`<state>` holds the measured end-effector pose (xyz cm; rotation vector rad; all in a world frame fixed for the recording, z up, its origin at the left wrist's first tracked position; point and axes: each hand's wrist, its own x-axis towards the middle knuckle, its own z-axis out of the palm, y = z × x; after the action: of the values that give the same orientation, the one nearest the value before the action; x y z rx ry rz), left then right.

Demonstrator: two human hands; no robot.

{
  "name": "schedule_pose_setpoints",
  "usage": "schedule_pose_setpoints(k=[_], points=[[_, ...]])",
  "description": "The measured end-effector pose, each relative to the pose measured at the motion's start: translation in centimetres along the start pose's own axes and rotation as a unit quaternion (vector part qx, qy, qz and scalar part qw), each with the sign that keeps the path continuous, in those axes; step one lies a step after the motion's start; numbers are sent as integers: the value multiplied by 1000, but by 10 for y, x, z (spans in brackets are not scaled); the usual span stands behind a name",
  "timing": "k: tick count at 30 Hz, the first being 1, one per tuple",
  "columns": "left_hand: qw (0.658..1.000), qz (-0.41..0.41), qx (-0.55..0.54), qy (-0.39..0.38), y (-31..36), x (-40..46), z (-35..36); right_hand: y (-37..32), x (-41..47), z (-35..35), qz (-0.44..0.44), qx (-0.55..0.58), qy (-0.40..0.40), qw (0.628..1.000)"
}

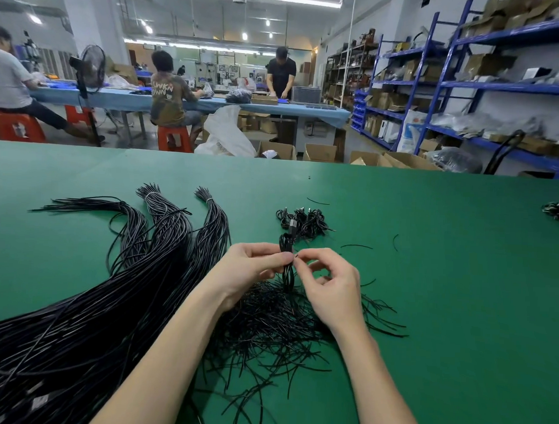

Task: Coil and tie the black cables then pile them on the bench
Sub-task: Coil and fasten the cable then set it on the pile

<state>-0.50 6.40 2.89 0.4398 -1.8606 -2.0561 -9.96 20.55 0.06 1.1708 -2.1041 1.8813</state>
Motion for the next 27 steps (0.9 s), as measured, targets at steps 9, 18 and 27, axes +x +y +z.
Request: schedule_pose_setpoints(k=[9,18,27], points=[[958,155,240,-24,-3,-1,-6,-8,8,-13,412,319,-91,849],[998,-66,9,-19,-1,0,-13,-12,4,-13,157,87,-117,977],[994,-83,-15,-63,3,-2,-14,-11,1,-14,115,29,-80,990]])
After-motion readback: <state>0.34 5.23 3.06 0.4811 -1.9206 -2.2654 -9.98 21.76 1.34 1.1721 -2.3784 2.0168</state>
